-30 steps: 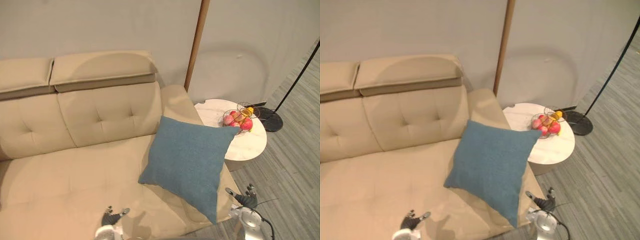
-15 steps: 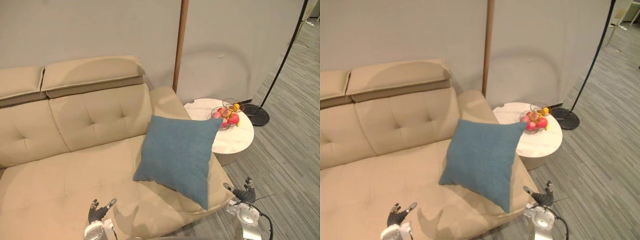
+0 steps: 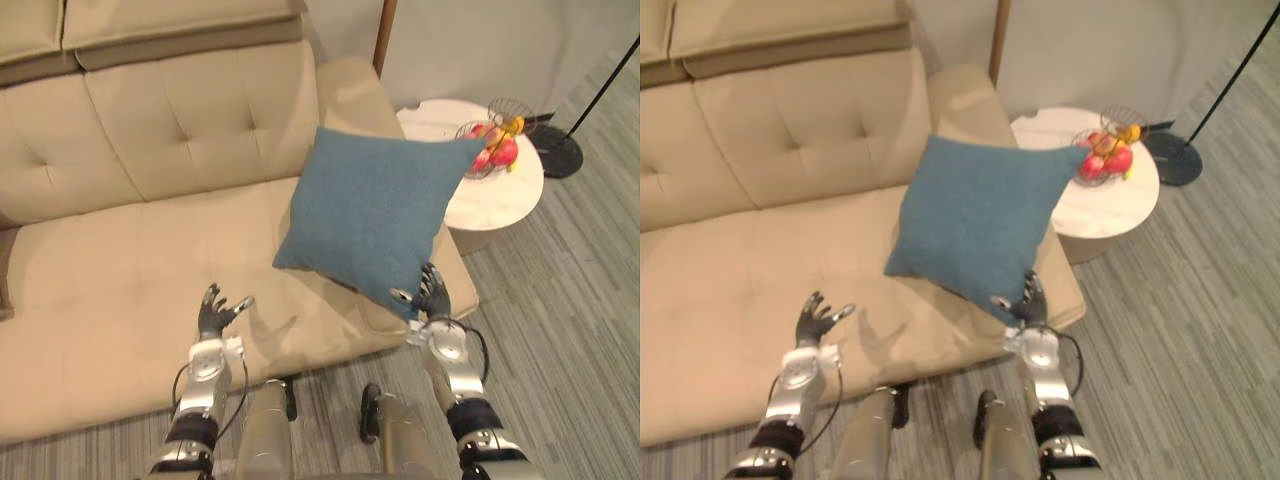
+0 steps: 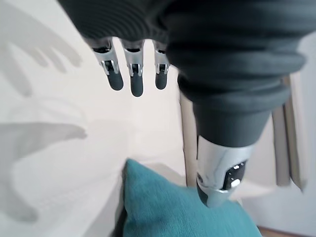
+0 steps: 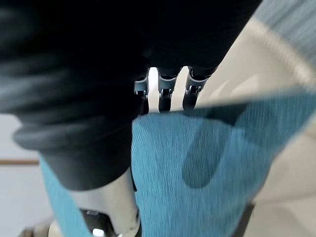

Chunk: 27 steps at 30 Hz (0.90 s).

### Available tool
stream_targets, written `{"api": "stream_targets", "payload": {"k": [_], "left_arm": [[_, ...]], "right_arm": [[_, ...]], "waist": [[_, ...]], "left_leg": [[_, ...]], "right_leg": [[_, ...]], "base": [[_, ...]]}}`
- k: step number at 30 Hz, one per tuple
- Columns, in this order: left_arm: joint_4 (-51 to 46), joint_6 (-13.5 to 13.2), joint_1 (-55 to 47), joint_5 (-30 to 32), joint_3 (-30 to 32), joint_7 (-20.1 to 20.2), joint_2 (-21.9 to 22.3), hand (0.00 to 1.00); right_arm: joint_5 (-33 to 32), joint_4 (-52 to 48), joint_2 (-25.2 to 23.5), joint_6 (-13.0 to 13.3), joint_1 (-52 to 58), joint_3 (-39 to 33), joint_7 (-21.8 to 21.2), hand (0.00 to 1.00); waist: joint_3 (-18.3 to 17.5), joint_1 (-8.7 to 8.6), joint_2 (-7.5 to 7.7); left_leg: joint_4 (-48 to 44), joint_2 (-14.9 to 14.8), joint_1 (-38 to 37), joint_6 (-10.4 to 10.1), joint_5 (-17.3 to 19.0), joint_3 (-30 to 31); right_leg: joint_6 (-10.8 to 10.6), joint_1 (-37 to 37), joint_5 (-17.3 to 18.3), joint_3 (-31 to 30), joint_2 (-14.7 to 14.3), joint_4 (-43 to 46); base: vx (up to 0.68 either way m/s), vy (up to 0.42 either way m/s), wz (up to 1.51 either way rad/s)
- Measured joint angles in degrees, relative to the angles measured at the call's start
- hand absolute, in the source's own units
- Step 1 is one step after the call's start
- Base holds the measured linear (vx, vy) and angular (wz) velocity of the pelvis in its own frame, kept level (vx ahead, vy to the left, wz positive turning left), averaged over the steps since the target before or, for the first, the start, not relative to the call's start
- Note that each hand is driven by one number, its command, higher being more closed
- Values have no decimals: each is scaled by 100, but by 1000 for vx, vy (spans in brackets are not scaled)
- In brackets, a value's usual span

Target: Pick up cushions and gather them together orderly.

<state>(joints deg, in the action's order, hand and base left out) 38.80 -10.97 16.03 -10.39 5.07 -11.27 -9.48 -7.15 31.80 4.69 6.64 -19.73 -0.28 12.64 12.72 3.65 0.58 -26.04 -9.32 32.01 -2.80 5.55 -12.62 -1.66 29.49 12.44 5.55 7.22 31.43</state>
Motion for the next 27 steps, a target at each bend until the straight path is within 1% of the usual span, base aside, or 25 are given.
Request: {"api": "stream_targets", "payload": {"k": [1,3,8,10,12,13,15,17,20,23,26,27], "left_arm": [[0,-1,159,0,-2,-5,-50,0],[2,1,482,0,-96,-16,-159,0],[33,1,1423,8,-202,-94,-463,0],[71,3,1761,12,-203,-96,-525,0],[276,16,2338,30,-202,-106,-649,0],[326,22,2437,33,-202,-107,-673,0],[592,79,3013,107,-192,-142,-804,0],[705,165,3348,147,-135,-243,-935,0],[737,203,3562,259,-70,-259,-1041,0],[808,294,3805,407,-42,-278,-1204,0],[836,324,3978,596,-25,-323,-1349,0],[930,335,4062,709,-4,-320,-1393,0]], "right_arm": [[-20,-17,8,-3,-153,93,30,0],[-23,-229,8,-17,-250,180,91,0],[-28,-201,12,-25,-961,325,224,0],[-37,-170,21,-26,-1203,322,271,0],[-89,-163,50,-27,-1526,303,379,0],[-104,-162,55,-27,-1571,286,389,0],[-203,-153,178,-28,-1798,236,487,0],[-227,-153,285,-28,-1977,91,545,0],[-250,-153,390,-26,-2073,61,557,0],[-257,-174,487,8,-2116,56,556,0],[-300,-268,540,43,-2167,43,555,0],[-300,-406,549,45,-2155,43,553,0]], "waist": [[26,8,-27],[70,3,-47],[183,-10,-54],[206,-16,-52],[263,-19,-57],[282,-20,-54],[352,-40,-45],[444,-44,-45],[509,-47,-42],[526,-46,-32],[602,-39,4],[638,-39,44]], "left_leg": [[-34,-86,111,10,-24,-22],[-19,-108,265,-3,-33,-75],[-29,-207,670,-17,-135,-102],[-24,-242,813,-2,-229,-96],[-11,-318,1040,29,-445,-99],[-8,-324,1072,45,-489,-96],[-10,-325,1278,75,-626,-68],[-12,-333,1370,75,-629,-37],[-10,-363,1437,73,-627,5],[-8,-397,1606,47,-641,62],[-5,-427,1702,14,-664,96],[24,-432,1709,6,-669,107]], "right_leg": [[15,125,-93,9,-12,27],[16,289,-103,17,-14,26],[28,741,-262,38,-28,40],[39,881,-318,68,-34,40],[40,1083,-397,150,-62,44],[44,1110,-407,157,-70,49],[57,1290,-429,215,-62,87],[57,1356,-429,260,-69,91],[62,1381,-426,301,-108,55],[64,1502,-425,342,-149,18],[102,1576,-450,354,-207,-21],[116,1578,-459,369,-220,-47]], "base": [[-108,11,-24],[-61,-4,-9],[2,-16,-7],[40,-25,-4],[71,-38,-3],[90,-41,3],[119,-45,9],[119,-53,5],[54,-43,2],[23,-45,1],[3,-12,-1],[0,0,0]]}}
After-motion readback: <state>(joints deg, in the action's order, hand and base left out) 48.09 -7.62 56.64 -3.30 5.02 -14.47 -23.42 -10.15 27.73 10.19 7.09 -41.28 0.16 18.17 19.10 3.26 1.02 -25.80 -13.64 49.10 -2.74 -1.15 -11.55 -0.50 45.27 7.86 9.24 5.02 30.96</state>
